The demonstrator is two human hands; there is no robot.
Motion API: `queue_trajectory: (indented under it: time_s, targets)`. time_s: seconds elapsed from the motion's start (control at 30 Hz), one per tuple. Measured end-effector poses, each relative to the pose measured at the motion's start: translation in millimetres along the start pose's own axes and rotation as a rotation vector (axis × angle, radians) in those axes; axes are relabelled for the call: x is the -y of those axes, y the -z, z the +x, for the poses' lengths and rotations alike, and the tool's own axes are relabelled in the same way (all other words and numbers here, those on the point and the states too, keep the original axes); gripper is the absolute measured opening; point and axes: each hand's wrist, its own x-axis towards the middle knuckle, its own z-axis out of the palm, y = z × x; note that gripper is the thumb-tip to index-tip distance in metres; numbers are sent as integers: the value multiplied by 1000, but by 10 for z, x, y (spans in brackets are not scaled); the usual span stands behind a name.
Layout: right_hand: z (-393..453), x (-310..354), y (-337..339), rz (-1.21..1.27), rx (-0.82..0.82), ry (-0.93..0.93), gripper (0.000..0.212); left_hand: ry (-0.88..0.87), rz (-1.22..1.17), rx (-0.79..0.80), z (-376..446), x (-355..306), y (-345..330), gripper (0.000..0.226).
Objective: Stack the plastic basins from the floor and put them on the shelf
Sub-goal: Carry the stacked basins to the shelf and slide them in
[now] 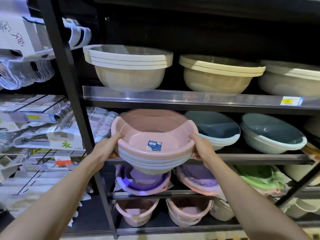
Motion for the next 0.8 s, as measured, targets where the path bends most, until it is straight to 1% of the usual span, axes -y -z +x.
queue_trajectory:
  time_s: [0.2, 0.33, 0.53, 0.7, 0.8]
  targets:
    - [154, 21, -211, 1, -15, -1, 42, 19, -32, -2, 264, 93, 83, 59]
    - [359, 0, -315, 14, -18, -24, 39, 46, -63, 4, 450, 123, 51, 59]
    - [775, -21, -400, 32, 15, -53, 38, 83, -102, -10, 761, 122, -67, 71]
    - [1055, -46, -510, 52, 40, -80, 37, 90, -101, -45, 1004, 101, -98, 72]
    - [1197, -75, -548, 41, 22, -98, 37, 112, -105, -48, 1107, 98, -117, 74]
